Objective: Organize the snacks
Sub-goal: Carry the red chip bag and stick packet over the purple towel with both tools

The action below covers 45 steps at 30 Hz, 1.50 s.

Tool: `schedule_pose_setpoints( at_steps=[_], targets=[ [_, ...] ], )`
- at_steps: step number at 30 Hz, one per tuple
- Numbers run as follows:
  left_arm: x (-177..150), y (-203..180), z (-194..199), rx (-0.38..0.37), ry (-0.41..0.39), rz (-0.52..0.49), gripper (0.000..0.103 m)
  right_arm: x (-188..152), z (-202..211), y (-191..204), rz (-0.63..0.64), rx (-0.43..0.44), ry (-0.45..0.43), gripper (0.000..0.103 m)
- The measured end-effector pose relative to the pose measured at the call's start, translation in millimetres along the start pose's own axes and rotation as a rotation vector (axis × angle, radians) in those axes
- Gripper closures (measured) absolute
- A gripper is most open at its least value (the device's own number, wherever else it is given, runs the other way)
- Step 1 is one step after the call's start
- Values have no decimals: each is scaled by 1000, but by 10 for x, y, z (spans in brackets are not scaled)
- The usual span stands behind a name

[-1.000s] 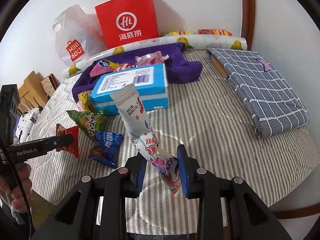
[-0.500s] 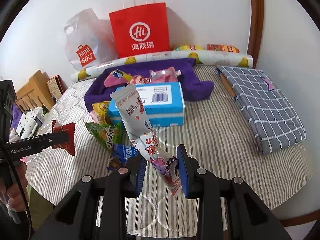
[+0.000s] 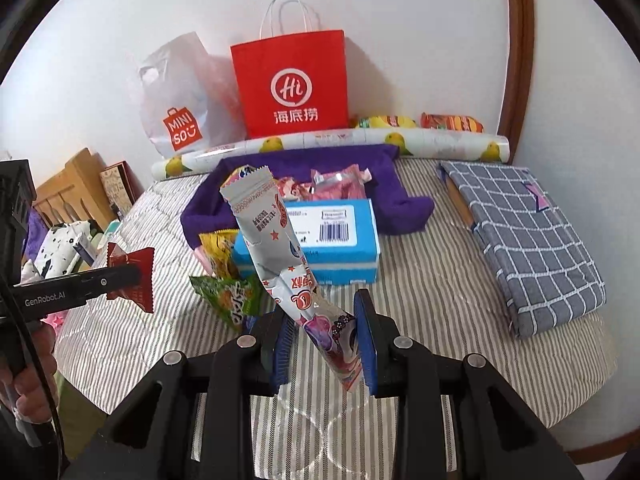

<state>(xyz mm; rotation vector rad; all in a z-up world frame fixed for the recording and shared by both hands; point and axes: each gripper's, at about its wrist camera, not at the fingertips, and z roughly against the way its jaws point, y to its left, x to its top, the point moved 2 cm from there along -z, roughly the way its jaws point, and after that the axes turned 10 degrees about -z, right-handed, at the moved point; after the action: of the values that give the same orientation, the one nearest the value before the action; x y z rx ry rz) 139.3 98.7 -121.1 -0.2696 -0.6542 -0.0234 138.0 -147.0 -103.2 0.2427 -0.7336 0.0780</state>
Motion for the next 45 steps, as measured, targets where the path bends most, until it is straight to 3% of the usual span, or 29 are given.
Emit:
schedule_pose_setpoints(
  at_steps=[23, 45],
  targets=[
    [383, -188, -72, -24, -12, -26, 60, 360, -48, 55, 37, 16, -37, 73],
    [828, 3, -457, -57, -10, 13, 65, 815, -558, 65, 51, 26, -13, 73]
  ],
)
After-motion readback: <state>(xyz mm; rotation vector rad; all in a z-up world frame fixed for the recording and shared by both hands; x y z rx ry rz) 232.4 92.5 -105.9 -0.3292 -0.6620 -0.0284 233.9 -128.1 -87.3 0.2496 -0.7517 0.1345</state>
